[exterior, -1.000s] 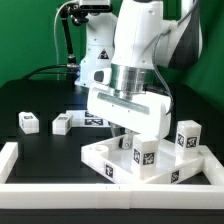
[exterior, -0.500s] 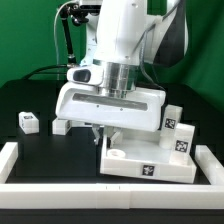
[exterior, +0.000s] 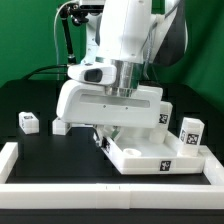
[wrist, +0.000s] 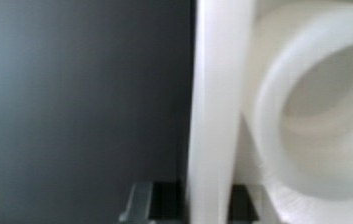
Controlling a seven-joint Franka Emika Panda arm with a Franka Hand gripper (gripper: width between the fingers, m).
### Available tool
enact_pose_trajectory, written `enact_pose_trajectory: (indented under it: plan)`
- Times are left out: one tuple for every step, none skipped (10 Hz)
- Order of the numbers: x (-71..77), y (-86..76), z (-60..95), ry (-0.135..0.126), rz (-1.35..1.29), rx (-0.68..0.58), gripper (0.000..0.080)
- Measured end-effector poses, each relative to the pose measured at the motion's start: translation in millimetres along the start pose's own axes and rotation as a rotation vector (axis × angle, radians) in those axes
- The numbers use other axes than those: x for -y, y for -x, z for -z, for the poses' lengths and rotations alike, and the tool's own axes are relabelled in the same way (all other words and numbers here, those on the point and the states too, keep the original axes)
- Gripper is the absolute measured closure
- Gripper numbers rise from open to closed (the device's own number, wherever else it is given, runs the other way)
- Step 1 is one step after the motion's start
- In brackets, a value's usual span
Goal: Assemble square table
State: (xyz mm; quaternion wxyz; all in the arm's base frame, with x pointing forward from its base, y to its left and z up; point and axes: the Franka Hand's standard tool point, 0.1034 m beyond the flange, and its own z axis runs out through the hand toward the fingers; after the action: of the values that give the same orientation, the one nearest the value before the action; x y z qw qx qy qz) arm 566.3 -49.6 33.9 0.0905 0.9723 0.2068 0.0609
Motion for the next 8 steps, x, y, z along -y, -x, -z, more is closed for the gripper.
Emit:
enact_pose_trajectory:
  plan:
    - [-12.2, -11.8, -0.7, 0.015, 0.228, -0.003, 0.0735]
    - [-10.0, -13.6, -2.4, 0.012, 0.269, -0.003, 0.0735]
    - [-10.6, -13.3, -2.4, 0.015, 0.329, -0.001, 0.0735]
    - [-12.0, -12.5, -2.6, 0.016, 0.349, 0.0, 0.0735]
    - [-13.0, -12.0, -2.8, 0.019, 0.412, 0.003, 0.0735]
    - [-14.7, -14.7, -3.5, 0.028, 0.493, 0.005, 0.0735]
    - [-19.2, -28.0, -6.6, 0.055, 0.685, 0.003, 0.0735]
    - [-20.4, -47.0, -9.4, 0.079, 0.845, -0.008, 0.0735]
